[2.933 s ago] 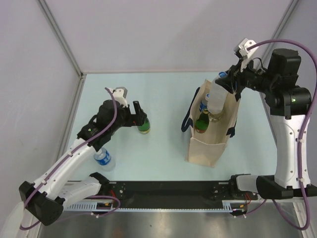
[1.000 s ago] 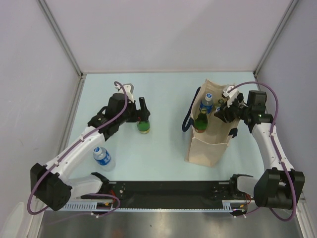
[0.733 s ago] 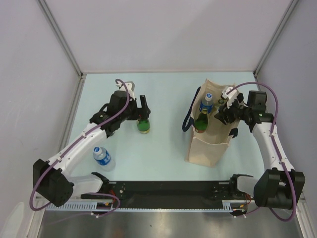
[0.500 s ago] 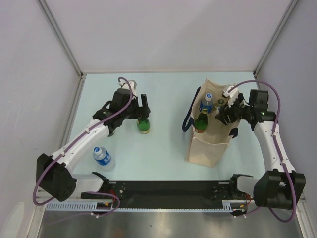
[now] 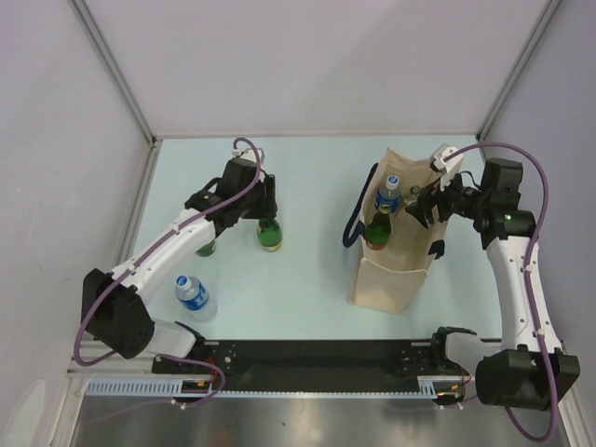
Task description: Place the beverage into the canvas bag
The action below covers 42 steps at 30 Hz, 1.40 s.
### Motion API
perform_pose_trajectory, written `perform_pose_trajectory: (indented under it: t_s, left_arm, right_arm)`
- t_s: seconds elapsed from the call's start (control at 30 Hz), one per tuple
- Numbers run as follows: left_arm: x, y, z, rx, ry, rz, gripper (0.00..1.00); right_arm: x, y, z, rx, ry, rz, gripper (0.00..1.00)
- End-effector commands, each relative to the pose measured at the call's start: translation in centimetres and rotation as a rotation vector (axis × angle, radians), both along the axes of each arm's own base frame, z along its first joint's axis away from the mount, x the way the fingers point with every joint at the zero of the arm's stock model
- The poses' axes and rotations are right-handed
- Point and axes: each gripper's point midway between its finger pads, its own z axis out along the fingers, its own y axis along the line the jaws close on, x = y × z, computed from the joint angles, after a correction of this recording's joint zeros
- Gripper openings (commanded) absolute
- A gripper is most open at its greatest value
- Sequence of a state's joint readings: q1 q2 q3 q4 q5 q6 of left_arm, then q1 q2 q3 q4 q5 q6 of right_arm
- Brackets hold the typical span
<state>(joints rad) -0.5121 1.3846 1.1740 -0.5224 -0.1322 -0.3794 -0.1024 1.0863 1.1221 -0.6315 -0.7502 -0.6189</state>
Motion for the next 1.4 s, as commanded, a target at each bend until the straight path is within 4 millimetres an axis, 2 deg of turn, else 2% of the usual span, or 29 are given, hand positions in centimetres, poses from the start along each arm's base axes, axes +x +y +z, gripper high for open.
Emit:
perform_pose_trajectory:
  t_s: [0.0, 0.2, 0.4, 0.5, 0.53, 0.6, 0.63, 0.73, 0.8, 0.9, 0.93, 1.03, 1.1, 1.13, 1.17, 1.23, 1.37]
  left_arm:
    - [0.7, 0.3, 1.3, 0.058, -0.022, -0.002, 0.63]
    - [0.8, 0.3, 0.6, 0.107, 0.012, -0.013, 0.59]
    - [0.7, -0.3, 0.8, 0.127, 0.013, -0.036, 0.49]
    - [0.8, -0.3, 1.1, 0.138, 0.000, -0.042, 0.41]
    - [0.8, -0.4, 1.2, 0.142, -0.005, -0.046, 0.35]
    - [0.9, -0.4, 1.7, 0.149, -0.022, -0.054, 0.26]
    - [0.9, -0.5, 2.0, 0.156, -0.031, -0.064, 0.17]
    - [0.8, -0.9, 3.5, 0.165, -0.075, -0.102, 0.06]
    - [0.7, -1.2, 4.7, 0.162, -0.110, -0.120, 0.01]
    - [0.1, -2.1, 7.2, 0.157, -0.181, -0.174, 0.00]
    - [-0.1, -2.4, 8.4, 0.145, -0.209, -0.192, 0.00]
    - [-0.9, -3.0, 10.3, 0.104, -0.236, -0.224, 0.00]
    - [-1.3, -3.3, 11.1, 0.075, -0.240, -0.228, 0.00]
    - [-1.7, -3.6, 11.5, 0.047, -0.233, -0.236, 0.00]
    - [-2.0, -3.6, 12.1, 0.030, -0.235, -0.235, 0.00]
    - [-2.6, -4.0, 12.8, -0.016, -0.225, -0.239, 0.00]
    - [-3.6, -4.2, 14.7, -0.108, -0.219, -0.211, 0.00]
  right_arm:
    - [-0.1, 0.5, 3.6, 0.056, -0.061, -0.005, 0.76]
    - [-0.2, 0.8, 5.1, 0.087, -0.082, -0.006, 0.77]
    - [-0.3, 1.0, 6.0, 0.106, -0.095, -0.004, 0.77]
    - [-0.4, 1.1, 6.4, 0.113, -0.103, -0.002, 0.77]
    - [-0.5, 1.2, 6.4, 0.115, -0.104, -0.003, 0.77]
    - [-0.6, 1.3, 6.7, 0.123, -0.107, 0.000, 0.77]
    - [-0.7, 1.3, 6.8, 0.126, -0.108, 0.000, 0.77]
    - [-0.9, 1.5, 7.0, 0.135, -0.108, 0.006, 0.77]
    - [-1.2, 1.7, 7.3, 0.147, -0.104, 0.018, 0.77]
    - [-1.8, 2.5, 7.5, 0.176, -0.084, 0.052, 0.78]
    - [-2.0, 3.0, 7.4, 0.185, -0.073, 0.075, 0.78]
    - [-3.1, 4.7, 7.4, 0.220, -0.032, 0.165, 0.81]
    - [-3.8, 6.3, 7.3, 0.230, -0.011, 0.230, 0.84]
    - [-3.8, 6.5, 7.4, 0.231, -0.013, 0.238, 0.86]
    - [-4.6, 8.2, 7.4, 0.232, -0.009, 0.300, 0.92]
    - [-4.7, 9.4, 8.1, 0.225, -0.026, 0.333, 0.94]
    - [-5.5, 13.3, 8.7, 0.242, 0.010, 0.426, 0.96]
